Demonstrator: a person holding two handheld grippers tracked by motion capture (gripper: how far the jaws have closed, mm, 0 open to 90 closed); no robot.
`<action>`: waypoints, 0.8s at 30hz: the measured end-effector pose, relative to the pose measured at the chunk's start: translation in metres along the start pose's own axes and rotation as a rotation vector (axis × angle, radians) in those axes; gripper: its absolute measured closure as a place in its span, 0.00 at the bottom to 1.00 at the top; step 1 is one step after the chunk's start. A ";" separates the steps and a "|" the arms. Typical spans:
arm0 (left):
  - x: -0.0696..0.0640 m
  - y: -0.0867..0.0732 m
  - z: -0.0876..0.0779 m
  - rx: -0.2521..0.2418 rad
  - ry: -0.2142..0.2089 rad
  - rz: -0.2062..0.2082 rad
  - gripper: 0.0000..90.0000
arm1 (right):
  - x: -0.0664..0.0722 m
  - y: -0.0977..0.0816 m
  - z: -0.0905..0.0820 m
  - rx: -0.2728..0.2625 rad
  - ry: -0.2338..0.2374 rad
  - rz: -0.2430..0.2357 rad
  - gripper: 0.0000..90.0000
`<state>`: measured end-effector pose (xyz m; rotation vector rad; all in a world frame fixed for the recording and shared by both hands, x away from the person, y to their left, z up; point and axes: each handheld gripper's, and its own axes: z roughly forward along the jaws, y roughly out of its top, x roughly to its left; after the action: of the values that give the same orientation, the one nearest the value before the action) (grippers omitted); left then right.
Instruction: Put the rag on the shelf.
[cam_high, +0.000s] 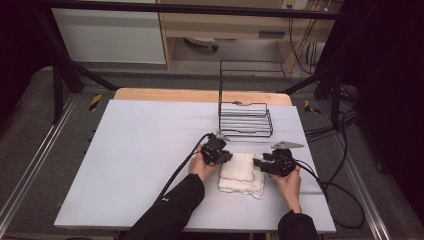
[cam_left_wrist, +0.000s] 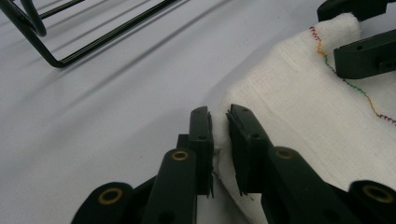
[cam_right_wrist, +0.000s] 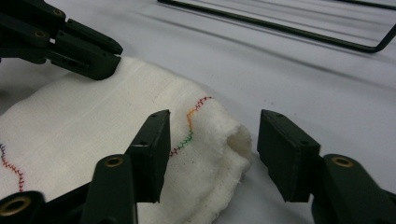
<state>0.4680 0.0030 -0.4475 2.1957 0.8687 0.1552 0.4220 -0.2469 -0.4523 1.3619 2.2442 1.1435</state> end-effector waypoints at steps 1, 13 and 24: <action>0.000 0.000 0.000 0.001 -0.001 0.001 0.87 | 0.000 0.000 0.001 0.012 0.003 -0.005 0.57; 0.001 -0.002 -0.001 -0.014 -0.008 -0.002 0.87 | 0.000 0.000 0.001 0.029 0.034 0.038 0.83; -0.002 -0.007 -0.005 -0.059 0.015 -0.013 0.90 | 0.004 0.000 -0.006 -0.024 0.022 0.045 0.89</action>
<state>0.4611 0.0086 -0.4486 2.1367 0.8760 0.1891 0.4165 -0.2462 -0.4483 1.4041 2.2187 1.2018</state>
